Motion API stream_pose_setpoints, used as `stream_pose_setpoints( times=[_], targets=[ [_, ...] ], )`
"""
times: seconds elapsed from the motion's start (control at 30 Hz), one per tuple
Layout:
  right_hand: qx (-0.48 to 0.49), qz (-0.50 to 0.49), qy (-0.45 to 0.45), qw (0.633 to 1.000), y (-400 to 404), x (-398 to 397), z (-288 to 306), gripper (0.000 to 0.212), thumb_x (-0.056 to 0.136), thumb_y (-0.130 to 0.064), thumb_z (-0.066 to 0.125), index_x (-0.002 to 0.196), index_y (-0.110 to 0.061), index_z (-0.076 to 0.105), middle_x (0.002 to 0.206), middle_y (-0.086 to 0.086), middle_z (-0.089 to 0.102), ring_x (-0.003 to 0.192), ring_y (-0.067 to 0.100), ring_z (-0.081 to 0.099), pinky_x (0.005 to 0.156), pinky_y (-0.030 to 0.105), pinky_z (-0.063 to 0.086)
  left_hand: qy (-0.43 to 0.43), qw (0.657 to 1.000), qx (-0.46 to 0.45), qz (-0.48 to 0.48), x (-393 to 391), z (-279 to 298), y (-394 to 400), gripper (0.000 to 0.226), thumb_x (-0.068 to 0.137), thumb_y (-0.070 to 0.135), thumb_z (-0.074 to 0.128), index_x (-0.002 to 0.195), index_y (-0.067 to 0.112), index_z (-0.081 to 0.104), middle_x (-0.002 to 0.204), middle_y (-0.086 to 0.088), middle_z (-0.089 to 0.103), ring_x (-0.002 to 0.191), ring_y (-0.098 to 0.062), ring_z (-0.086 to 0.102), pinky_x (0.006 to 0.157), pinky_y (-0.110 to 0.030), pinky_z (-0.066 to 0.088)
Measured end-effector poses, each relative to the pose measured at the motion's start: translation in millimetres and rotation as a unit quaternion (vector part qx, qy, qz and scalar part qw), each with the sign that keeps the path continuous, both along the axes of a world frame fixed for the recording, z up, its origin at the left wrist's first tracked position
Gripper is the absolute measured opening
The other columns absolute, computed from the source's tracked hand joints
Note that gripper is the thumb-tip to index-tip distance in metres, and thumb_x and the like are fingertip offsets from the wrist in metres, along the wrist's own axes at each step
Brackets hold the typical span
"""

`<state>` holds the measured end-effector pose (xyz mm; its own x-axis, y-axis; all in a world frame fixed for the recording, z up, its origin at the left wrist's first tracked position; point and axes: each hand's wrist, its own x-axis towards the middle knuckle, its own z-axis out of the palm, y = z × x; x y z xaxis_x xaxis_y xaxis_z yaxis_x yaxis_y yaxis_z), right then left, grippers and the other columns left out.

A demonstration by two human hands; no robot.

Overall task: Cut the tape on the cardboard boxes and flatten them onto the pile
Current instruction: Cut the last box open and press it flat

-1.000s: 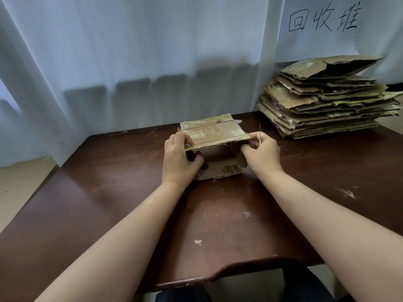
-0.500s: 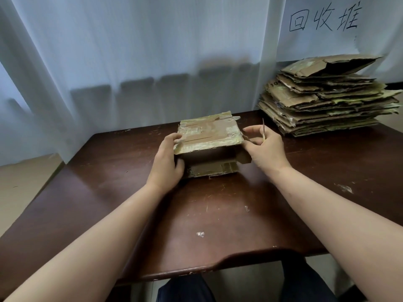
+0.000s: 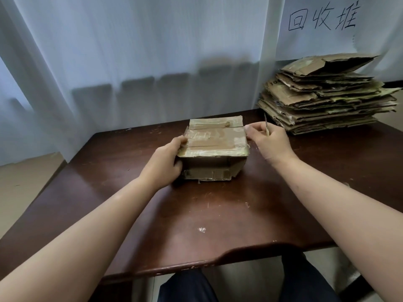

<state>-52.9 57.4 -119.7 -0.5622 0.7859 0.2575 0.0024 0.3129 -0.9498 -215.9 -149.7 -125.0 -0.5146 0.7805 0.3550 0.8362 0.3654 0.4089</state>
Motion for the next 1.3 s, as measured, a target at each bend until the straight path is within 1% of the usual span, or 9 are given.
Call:
stream_pose_setpoints(
  times=[0.23, 0.4, 0.57, 0.63, 0.7, 0.83, 0.97, 1.13, 1.3],
  targets=[
    [0.105, -0.032, -0.178, 0.978, 6, 0, 5, 0.012, 0.082, -0.039, 0.068, 0.090, -0.031, 0.065, 0.092, -0.010, 0.066, 0.094, 0.014, 0.062, 0.088, 0.039, 0.051, 0.132, 0.988, -0.070, -0.049, 14, 7, -7, 0.078, 0.072, 0.053, 0.034, 0.146, 0.028, 0.034, 0.137, 0.001, 0.055, 0.115, -0.029, 0.058, 0.083, -0.040, 0.050],
    [0.186, -0.105, -0.202, 0.956, 18, 1, 27, 0.024, 0.096, -0.033, 0.045, 0.094, -0.025, 0.068, 0.106, 0.000, 0.069, 0.103, 0.025, 0.060, 0.088, 0.038, 0.048, -0.041, 0.991, 0.042, -0.117, -2, 15, -7, 0.069, 0.088, 0.058, 0.037, 0.150, 0.028, 0.028, 0.145, 0.000, 0.048, 0.135, -0.014, 0.043, 0.109, -0.041, 0.039],
    [0.280, -0.081, -0.218, 0.931, 15, -14, 48, 0.031, 0.101, -0.027, 0.034, 0.110, -0.026, 0.064, 0.115, 0.001, 0.066, 0.112, 0.027, 0.057, 0.090, 0.039, 0.044, -0.132, 0.985, 0.113, -0.011, -10, 27, 25, 0.047, 0.103, 0.039, 0.034, 0.142, 0.013, 0.045, 0.140, -0.001, 0.052, 0.131, -0.013, 0.046, 0.111, -0.027, 0.034],
    [0.295, -0.045, -0.207, 0.932, 12, -20, 51, 0.030, 0.101, -0.025, 0.036, 0.111, -0.023, 0.063, 0.115, 0.002, 0.066, 0.111, 0.027, 0.057, 0.091, 0.041, 0.045, -0.303, 0.946, 0.111, -0.030, -8, 27, 37, 0.040, 0.104, 0.033, 0.036, 0.134, 0.013, 0.052, 0.126, 0.005, 0.059, 0.119, -0.006, 0.052, 0.099, -0.014, 0.039],
    [0.295, -0.003, -0.210, 0.932, 11, -26, 49, 0.029, 0.100, -0.025, 0.037, 0.112, -0.020, 0.064, 0.115, 0.003, 0.066, 0.110, 0.027, 0.058, 0.093, 0.043, 0.045, -0.393, 0.915, 0.081, -0.044, -6, 24, 48, 0.039, 0.103, 0.034, 0.040, 0.129, 0.011, 0.058, 0.123, 0.007, 0.059, 0.116, -0.005, 0.051, 0.100, -0.019, 0.038],
    [0.253, 0.075, -0.321, 0.909, 16, -32, 41, 0.027, 0.099, -0.024, 0.042, 0.109, -0.014, 0.065, 0.116, 0.008, 0.064, 0.108, 0.028, 0.058, 0.096, 0.043, 0.046, -0.189, 0.976, -0.086, -0.059, 1, 15, 66, 0.036, 0.100, 0.033, 0.047, 0.115, 0.008, 0.066, 0.115, -0.003, 0.064, 0.110, -0.018, 0.056, 0.092, -0.026, 0.038],
    [0.255, 0.081, -0.422, 0.866, 19, -34, 19, 0.026, 0.100, -0.026, 0.040, 0.112, -0.017, 0.061, 0.120, 0.011, 0.061, 0.109, 0.031, 0.056, 0.095, 0.041, 0.046, 0.023, 0.988, -0.149, -0.027, 3, 2, 75, 0.041, 0.096, 0.041, 0.050, 0.130, 0.020, 0.057, 0.136, -0.005, 0.051, 0.129, -0.026, 0.040, 0.107, -0.035, 0.033],
    [0.323, 0.066, -0.436, 0.837, 25, -38, -1, 0.043, 0.103, -0.025, 0.031, 0.145, -0.017, 0.037, 0.158, 0.008, 0.020, 0.147, 0.024, 0.008, 0.117, 0.041, 0.015, 0.031, 0.981, -0.193, -0.009, 6, -7, 84, 0.068, 0.099, 0.056, 0.026, 0.154, 0.017, 0.014, 0.162, -0.005, -0.002, 0.148, -0.022, -0.014, 0.118, -0.050, -0.001],
    [0.287, 0.085, -0.435, 0.849, 31, -31, -41, 0.053, 0.098, -0.019, 0.028, 0.151, -0.019, 0.021, 0.161, 0.001, 0.009, 0.148, 0.016, 0.002, 0.118, 0.040, 0.007, 0.045, 0.959, -0.280, 0.001, 8, -35, 83, 0.079, 0.093, 0.068, 0.017, 0.154, 0.020, 0.002, 0.162, -0.004, -0.004, 0.149, -0.022, -0.006, 0.119, -0.051, 0.004]
  ],
)
